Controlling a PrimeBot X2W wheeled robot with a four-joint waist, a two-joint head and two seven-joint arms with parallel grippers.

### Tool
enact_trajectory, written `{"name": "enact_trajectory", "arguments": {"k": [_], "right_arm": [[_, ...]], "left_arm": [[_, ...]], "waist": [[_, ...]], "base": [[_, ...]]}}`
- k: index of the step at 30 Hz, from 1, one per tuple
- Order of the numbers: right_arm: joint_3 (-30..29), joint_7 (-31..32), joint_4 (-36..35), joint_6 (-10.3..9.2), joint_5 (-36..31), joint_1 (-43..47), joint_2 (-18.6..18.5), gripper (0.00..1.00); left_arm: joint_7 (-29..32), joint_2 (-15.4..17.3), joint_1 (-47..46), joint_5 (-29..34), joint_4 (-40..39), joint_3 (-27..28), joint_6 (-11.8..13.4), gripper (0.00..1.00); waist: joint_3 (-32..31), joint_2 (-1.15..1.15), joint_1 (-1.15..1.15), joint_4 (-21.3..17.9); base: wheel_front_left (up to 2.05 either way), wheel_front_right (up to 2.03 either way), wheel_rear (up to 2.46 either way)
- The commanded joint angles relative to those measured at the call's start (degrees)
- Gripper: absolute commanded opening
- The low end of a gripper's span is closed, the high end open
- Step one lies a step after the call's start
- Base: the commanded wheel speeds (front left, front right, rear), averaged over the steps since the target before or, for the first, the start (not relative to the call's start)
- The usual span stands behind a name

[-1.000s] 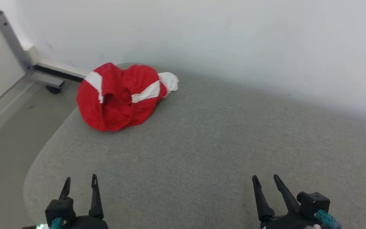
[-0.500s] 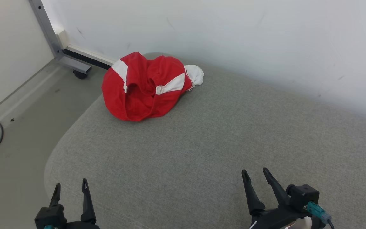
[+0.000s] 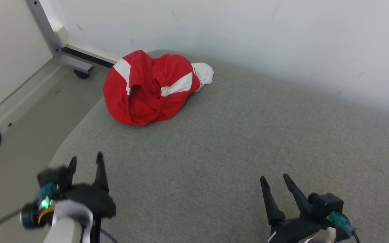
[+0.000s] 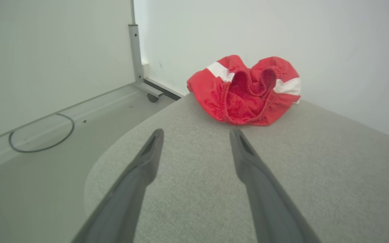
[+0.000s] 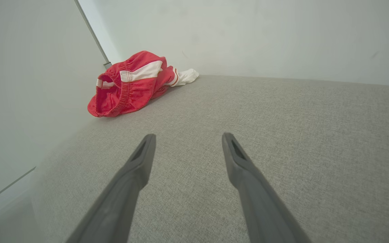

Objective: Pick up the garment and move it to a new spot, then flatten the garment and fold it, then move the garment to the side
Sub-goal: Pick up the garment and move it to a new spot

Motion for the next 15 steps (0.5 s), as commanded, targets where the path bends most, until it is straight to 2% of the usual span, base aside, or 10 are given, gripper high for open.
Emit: {"name": "enact_trajectory", "arguments": {"k": [1, 3, 8, 15], "right_arm": [[-0.4, 0.6, -1.0, -0.12, -1.2, 0.0, 0.0, 1.0], [-0.2, 1.4, -2.6, -0.12, -2.2, -0.4, 0.0, 1.0], [2.0, 3.9, -6.0, -0.12, -4.0, -1.6, 0.0, 1.0], [3.6, 6.2, -9.5, -0.12, -5.3, -2.6, -0.2, 1.0]], "left_arm": [[1.2, -0.5, -4.1, -1.0, 1.5, -0.4, -1.2, 1.0], [2.9, -1.4, -9.5, -2.3, 4.9, -0.4, -2.3, 1.0], [4.4, -0.9, -21.0, -4.2, 14.0, 0.2, -4.2, 1.0], [6.5, 0.9, -30.8, -7.4, 23.3, 2.4, -6.3, 1.0]], "waist": [[2.6, 0.0, 0.0, -1.2], [4.6, 0.0, 0.0, -2.0], [8.7, 0.0, 0.0, -6.6], [13.6, 0.0, 0.0, -12.1]], "base": [[0.0, 0.0, 0.0], [0.0, 0.0, 0.0], [0.0, 0.0, 0.0], [0.0, 0.0, 0.0]]}}
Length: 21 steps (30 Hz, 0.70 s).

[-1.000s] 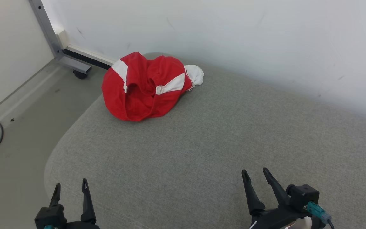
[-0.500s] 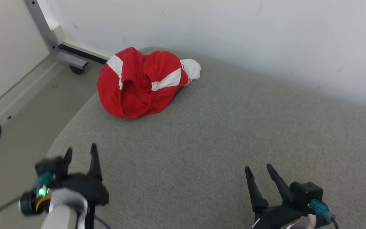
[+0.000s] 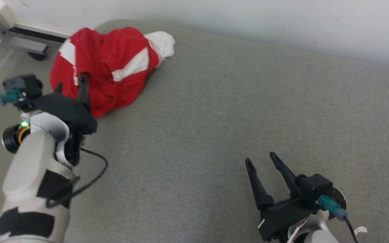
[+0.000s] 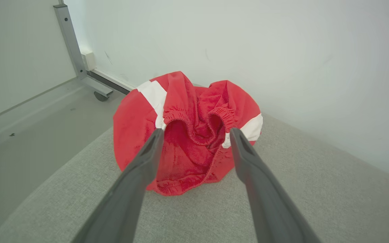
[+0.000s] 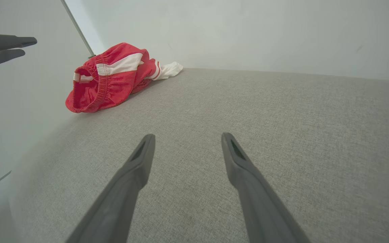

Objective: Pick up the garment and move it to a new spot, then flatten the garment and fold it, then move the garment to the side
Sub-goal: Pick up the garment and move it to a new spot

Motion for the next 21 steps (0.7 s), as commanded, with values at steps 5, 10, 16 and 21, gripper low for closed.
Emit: {"name": "enact_trajectory", "arguments": {"k": [5, 10, 16, 21], "right_arm": [[0.1, 0.7, -2.5, -0.12, -0.4, -0.9, -0.7, 1.0], [0.3, 1.0, -4.2, -0.12, -0.6, -1.2, -0.9, 1.0], [0.4, 1.0, -6.5, -0.12, -0.3, -1.8, -1.1, 1.0], [0.2, 1.0, -7.5, -0.12, -0.1, -1.5, -1.4, 1.0]], "left_arm": [[4.2, 1.9, -6.3, -4.0, 5.0, 2.2, -1.0, 1.0], [4.3, 3.8, -8.6, -3.9, 7.2, 2.6, 0.0, 1.0], [5.2, 6.5, -10.8, -3.2, 10.9, 2.5, 1.8, 1.0], [4.5, 7.6, -11.9, -3.4, 12.9, 2.6, 2.4, 1.0]], "waist": [[8.7, -0.01, -0.01, -8.4], [10.8, -0.01, -0.01, -10.6], [13.6, -0.01, -0.01, -13.2], [15.1, -0.01, -0.01, -14.1]], "base": [[0.0, 0.0, 0.0], [0.0, 0.0, 0.0], [0.0, 0.0, 0.0], [0.0, 0.0, 0.0]]}}
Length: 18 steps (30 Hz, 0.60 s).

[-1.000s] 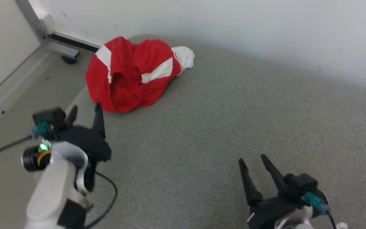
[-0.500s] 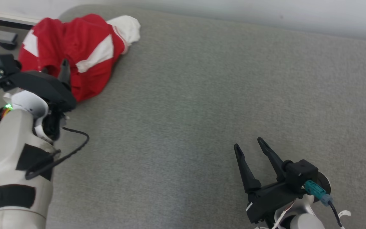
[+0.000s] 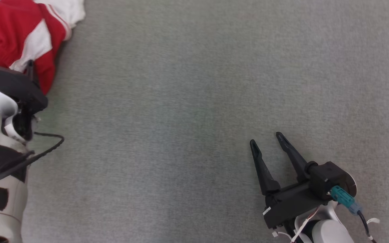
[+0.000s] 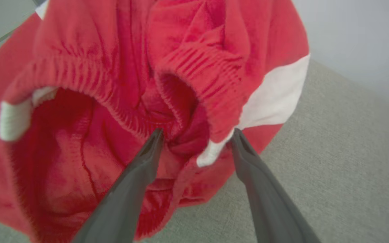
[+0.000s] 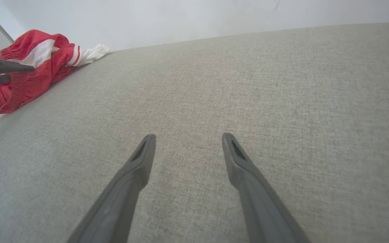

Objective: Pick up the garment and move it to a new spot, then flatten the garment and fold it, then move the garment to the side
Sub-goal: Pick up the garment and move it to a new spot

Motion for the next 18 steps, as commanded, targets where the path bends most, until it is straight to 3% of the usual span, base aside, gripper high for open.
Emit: {"name": "enact_trajectory", "arguments": {"k": [1, 3, 4, 5, 18], "right_arm": [[0.2, -0.1, -0.2, -0.12, 0.3, -0.2, 0.0, 1.0], [0.4, -0.2, -0.1, -0.12, 0.3, -0.1, 0.1, 1.0], [0.4, -0.2, -0.1, -0.12, 0.2, -0.2, 0.1, 1.0], [0.5, -0.1, -0.1, -0.12, 0.3, -0.4, 0.2, 1.0], [1.9, -3.2, 4.6, -0.12, 3.3, -1.7, 1.3, 1.0]], "left_arm": [[0.0, 0.6, -0.3, -0.1, 0.7, -0.1, 0.3, 1.0], [1.0, 0.8, -0.4, -0.2, 2.0, -0.1, 0.8, 1.0], [1.4, 0.9, -0.5, -0.2, 2.6, -0.2, 0.8, 0.53], [1.3, 1.1, -0.8, -0.3, 2.8, -0.3, 0.7, 0.0], [1.8, 6.0, -3.8, 1.6, 2.9, -2.4, -1.1, 0.0]], "waist": [[1.8, -0.01, -0.01, -1.8], [1.9, -0.01, -0.01, -2.1], [2.0, -0.01, -0.01, -2.1], [2.0, -0.01, -0.01, -2.2], [-4.6, -0.01, -0.01, 0.0]], "base": [[0.0, 0.0, 0.0], [0.0, 0.0, 0.0], [0.0, 0.0, 0.0], [0.0, 0.0, 0.0], [0.0, 0.0, 0.0]]}}
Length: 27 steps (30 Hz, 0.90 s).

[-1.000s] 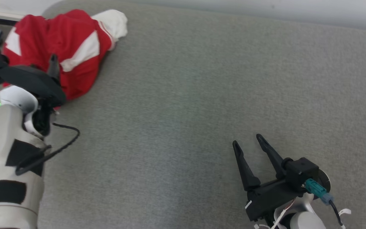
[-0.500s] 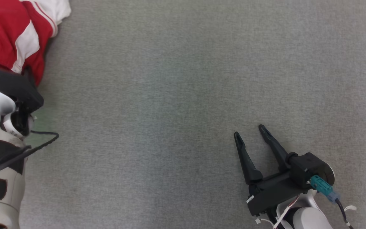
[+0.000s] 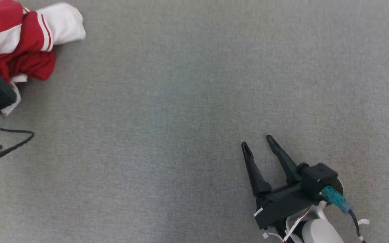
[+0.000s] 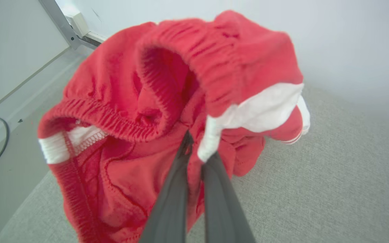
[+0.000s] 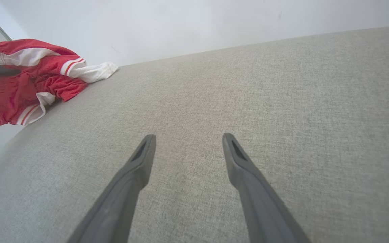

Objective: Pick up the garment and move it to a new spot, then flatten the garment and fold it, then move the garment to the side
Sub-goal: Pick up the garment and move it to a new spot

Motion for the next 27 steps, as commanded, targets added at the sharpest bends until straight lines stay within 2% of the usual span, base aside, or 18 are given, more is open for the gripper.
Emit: {"name": "enact_trajectory", "arguments": {"k": [1, 8, 14, 21, 27], "right_arm": [[0.3, -1.0, 1.1, -0.12, 0.8, 0.0, 0.5, 1.0], [0.2, -4.4, 5.3, -0.12, 3.1, 0.3, 0.8, 1.0], [-0.3, -6.9, 8.1, -0.12, 5.4, 1.4, 0.8, 1.0], [-0.8, -9.0, 11.0, -0.12, 7.7, 2.9, 0.8, 1.0], [-1.8, -9.5, 12.4, -0.12, 7.7, 3.9, 0.8, 1.0]], "left_arm": [[0.9, 1.1, -1.0, 0.7, -0.3, -0.6, -0.2, 0.0], [3.5, 3.9, -3.6, 2.6, -2.9, -2.8, -1.0, 0.0], [4.4, 4.4, -5.6, 3.5, -6.8, -4.8, -2.4, 0.0], [6.4, 1.0, -7.8, 3.3, -15.0, -7.9, -3.8, 0.0], [9.0, -3.8, -6.1, 1.8, -27.5, -13.6, -4.7, 0.0]], "waist": [[-3.7, 0.0, 0.0, 1.3], [-10.3, 0.0, 0.0, 1.9], [-14.5, 0.0, 0.0, 1.7], [-19.1, 0.0, 0.0, -0.3], [-22.3, 0.0, 0.0, -5.2]], "base": [[0.0, 0.0, 0.0], [0.0, 0.0, 0.0], [0.0, 0.0, 0.0], [0.0, 0.0, 0.0], [0.0, 0.0, 0.0]]}}
